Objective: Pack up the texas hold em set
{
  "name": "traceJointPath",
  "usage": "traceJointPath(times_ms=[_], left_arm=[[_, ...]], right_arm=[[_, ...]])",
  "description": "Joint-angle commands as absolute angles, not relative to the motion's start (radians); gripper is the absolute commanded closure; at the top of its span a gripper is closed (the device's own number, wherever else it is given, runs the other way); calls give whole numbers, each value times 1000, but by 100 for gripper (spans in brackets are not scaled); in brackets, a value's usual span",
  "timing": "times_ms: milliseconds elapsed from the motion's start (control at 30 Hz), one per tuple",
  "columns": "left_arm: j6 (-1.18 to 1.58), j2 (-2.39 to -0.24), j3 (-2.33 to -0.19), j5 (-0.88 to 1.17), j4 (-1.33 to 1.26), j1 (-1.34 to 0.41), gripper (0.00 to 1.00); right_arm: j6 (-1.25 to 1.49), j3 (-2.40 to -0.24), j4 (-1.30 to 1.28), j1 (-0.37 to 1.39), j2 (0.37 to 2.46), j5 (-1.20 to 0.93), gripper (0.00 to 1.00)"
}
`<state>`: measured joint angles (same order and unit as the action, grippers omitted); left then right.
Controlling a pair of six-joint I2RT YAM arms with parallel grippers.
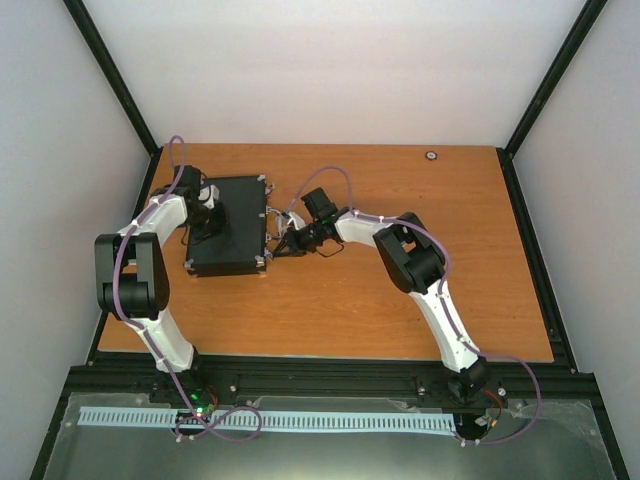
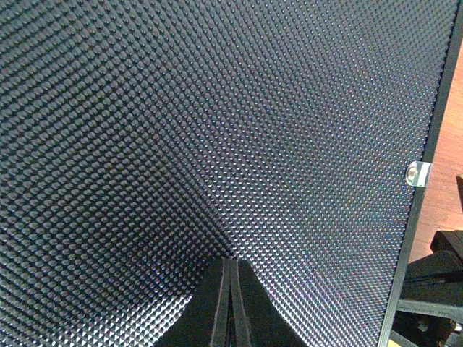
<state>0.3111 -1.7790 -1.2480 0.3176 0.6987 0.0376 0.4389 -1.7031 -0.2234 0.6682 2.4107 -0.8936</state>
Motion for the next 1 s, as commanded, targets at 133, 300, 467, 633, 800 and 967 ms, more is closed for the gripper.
traceJointPath(times_ms=[133,300,467,633,800,967], left_arm=[[320,-1884,-1194,281,741,29,99],[325,-1891,-1186,289,734,30,99],[326,-1898,-1186,285,737,30,99],[324,-1907,-1193,285,743,29,99],[321,-1912,-1193,284,743,29,99],[321,-1920,-1196,282,744,29,99]], right_arm=[[441,-1841,-271,693,2500,-892,97],[445,-1868,-284,705,2520,-894,97],[422,-1816,-346,711,2470,-684,97],[386,-1845,-589,705,2435,-186,97],[322,-1822,-622,701,2426,-171,97],[320,-1677,-441,700,2387,-547,97]])
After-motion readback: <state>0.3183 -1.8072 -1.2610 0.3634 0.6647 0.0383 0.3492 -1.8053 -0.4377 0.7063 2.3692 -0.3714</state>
